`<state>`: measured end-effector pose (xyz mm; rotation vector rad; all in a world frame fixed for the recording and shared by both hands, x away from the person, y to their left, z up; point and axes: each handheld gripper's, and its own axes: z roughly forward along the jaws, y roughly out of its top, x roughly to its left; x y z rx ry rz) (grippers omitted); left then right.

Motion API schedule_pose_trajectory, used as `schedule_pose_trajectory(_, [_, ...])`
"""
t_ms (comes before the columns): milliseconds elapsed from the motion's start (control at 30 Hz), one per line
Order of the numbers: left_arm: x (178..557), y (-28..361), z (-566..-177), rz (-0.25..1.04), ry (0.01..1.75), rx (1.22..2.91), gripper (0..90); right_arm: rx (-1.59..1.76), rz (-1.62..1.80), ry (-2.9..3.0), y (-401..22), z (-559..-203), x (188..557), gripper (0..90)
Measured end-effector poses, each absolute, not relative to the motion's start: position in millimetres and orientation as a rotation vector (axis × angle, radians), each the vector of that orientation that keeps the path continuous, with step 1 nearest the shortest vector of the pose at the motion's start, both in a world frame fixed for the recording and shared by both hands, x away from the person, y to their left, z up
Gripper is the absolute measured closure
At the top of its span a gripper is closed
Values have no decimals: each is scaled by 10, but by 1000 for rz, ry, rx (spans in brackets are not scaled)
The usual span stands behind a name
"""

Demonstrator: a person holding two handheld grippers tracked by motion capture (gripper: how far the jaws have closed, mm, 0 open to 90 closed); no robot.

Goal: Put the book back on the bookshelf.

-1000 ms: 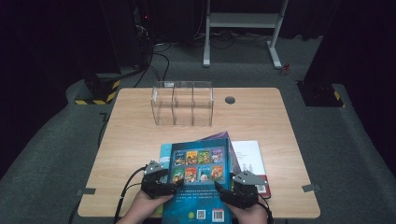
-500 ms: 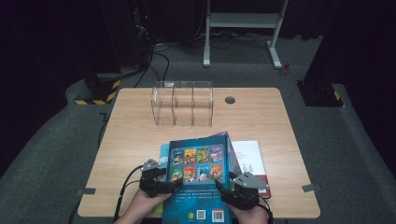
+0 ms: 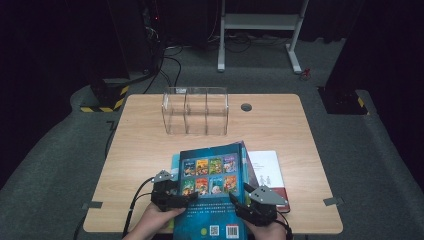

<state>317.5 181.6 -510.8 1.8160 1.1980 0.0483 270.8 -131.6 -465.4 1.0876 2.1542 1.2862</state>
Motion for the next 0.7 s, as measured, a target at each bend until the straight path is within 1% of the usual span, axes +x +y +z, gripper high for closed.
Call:
schedule_pose_trajectory(67, [3182, 1835, -5104, 23, 1198, 1813, 0, 1076, 1293, 2145, -1314, -4649, 2695, 447])
schedule_pose_trajectory(167, [3190, 1854, -5098, -10, 1198, 1805, 0, 1069, 1296, 2136, -1317, -4645, 2689, 463])
schedule_pose_trajectory(233, [3177, 1861, -5087, -14, 1174, 1803, 25, 1072, 1290, 2137, -1317, -4647, 2690, 469])
schedule_pose_trajectory(267, [3161, 1856, -5078, -2, 1164, 1798, 65, 1078, 1294, 2137, -1319, -4648, 2692, 469])
schedule_pose_trajectory(400, [3108, 1841, -5024, 60, 1173, 1788, 89, 1088, 1297, 2138, -1321, -4642, 2695, 475])
schedule_pose_trajectory(500, [3060, 1867, -4960, 99, 1184, 1743, 145, 1094, 1293, 2127, -1312, -4624, 2679, 491])
schedule_pose_trajectory(567, [3034, 1874, -4901, 133, 1175, 1741, 154, 1104, 1324, 2101, -1315, -4586, 2666, 529])
schedule_pose_trajectory(700, [3013, 1882, -4815, 173, 1169, 1726, 157, 1105, 1339, 2061, -1287, -4496, 2644, 554])
